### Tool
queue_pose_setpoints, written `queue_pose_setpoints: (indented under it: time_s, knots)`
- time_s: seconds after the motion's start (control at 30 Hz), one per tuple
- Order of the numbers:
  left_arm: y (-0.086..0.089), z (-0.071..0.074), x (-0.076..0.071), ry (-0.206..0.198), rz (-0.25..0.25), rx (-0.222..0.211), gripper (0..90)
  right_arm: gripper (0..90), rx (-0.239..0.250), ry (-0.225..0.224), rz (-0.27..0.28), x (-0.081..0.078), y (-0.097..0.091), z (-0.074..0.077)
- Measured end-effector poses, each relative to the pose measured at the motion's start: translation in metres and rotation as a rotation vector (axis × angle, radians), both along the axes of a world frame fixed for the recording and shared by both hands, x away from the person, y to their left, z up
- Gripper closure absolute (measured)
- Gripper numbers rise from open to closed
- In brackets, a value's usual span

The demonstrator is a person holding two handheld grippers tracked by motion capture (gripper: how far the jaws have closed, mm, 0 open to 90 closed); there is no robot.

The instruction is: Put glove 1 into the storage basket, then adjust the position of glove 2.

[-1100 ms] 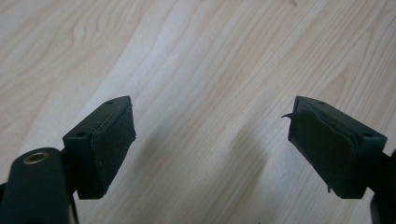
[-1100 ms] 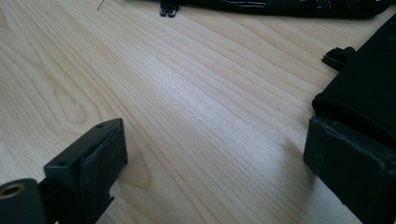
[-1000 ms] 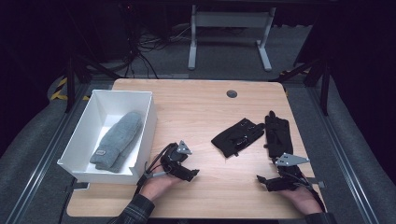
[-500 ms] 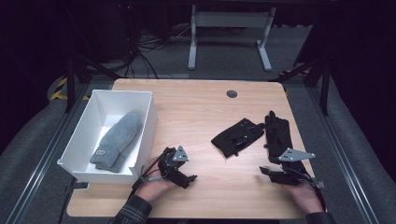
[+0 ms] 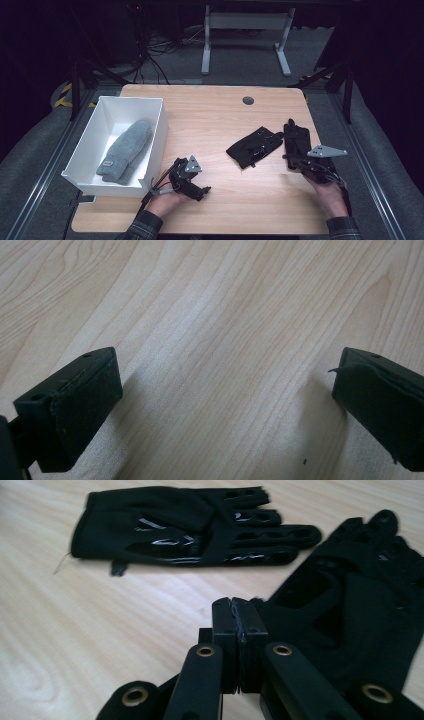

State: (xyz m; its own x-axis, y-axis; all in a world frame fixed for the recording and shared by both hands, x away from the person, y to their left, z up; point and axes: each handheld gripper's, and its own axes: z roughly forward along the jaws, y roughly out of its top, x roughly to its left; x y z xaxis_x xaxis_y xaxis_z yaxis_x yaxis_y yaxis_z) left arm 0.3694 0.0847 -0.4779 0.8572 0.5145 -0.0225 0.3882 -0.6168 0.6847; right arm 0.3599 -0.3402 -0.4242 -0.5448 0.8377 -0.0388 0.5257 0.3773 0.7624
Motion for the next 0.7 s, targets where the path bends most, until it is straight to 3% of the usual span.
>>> queue_pose_setpoints:
  time_s: [0.17,0.3,0.33,0.5,0.7]
  knots:
    - [0.000,0.000,0.000,-0.001,0.001,0.000,0.0,90.0,-0.016,-0.002,-0.057,0.024,-0.011,0.000]
    - [0.000,0.000,0.000,-0.001,0.001,0.001,0.0,90.0,0.003,-0.002,-0.062,0.036,-0.013,-0.001]
    - [0.000,0.000,0.000,0.001,0.000,0.000,0.0,90.0,-0.013,0.002,-0.061,0.044,-0.013,-0.003]
    - [0.000,0.000,0.000,0.001,0.000,0.000,0.0,90.0,-0.018,-0.002,-0.059,0.054,-0.012,-0.006]
    - [0.000,0.000,0.000,0.001,0.000,0.000,0.0,90.0,-0.049,0.054,-0.066,0.064,-0.013,-0.018]
